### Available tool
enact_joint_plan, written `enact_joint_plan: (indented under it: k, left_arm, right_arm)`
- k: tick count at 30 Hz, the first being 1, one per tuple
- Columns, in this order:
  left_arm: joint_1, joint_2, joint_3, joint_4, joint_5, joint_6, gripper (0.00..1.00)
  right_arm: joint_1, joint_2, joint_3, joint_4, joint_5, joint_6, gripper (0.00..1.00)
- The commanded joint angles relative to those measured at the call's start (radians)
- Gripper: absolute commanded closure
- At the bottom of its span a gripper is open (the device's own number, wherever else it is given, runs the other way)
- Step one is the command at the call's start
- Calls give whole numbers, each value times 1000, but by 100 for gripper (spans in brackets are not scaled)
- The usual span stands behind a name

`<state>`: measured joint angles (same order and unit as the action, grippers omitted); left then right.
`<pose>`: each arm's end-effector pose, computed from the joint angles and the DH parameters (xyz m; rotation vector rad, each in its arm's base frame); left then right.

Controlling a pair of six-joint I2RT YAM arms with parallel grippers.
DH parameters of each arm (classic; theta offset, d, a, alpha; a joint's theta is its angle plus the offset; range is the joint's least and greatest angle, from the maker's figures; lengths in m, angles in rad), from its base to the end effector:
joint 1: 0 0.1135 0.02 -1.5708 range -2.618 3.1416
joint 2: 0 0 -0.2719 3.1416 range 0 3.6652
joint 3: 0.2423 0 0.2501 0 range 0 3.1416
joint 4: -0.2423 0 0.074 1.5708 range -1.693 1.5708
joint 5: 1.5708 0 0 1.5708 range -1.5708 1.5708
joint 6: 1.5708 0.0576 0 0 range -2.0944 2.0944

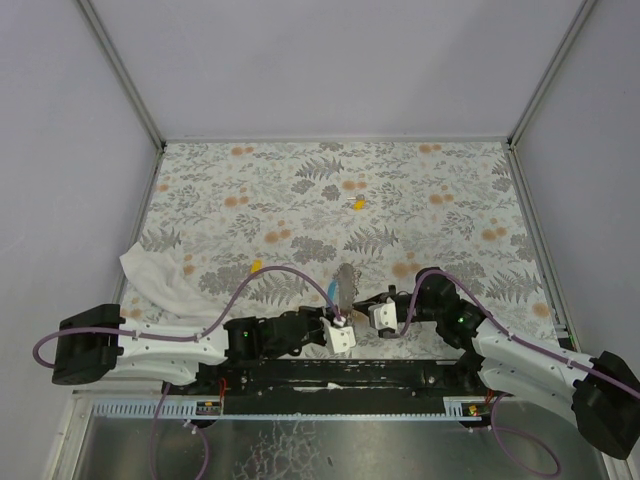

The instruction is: Put the keys on the keyring

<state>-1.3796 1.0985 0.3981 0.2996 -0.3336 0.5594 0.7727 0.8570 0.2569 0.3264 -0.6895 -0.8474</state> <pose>0.0639 -0.2309 0.1949 1.4791 1.2774 -0.2130 0.1107 0.1591 0.1994 -1.6001 0.8639 0.5800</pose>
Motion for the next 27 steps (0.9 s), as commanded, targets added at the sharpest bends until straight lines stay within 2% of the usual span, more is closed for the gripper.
enact_joint_plan:
  k: [1, 27]
  left_arm:
    - [-15, -2, 32, 54, -27, 36, 100]
    - [-33, 45, 31, 151, -34, 66, 100]
  right_arm:
    - [10, 4, 54, 35, 3, 18, 100]
    - [10, 31, 56, 57, 5, 36, 100]
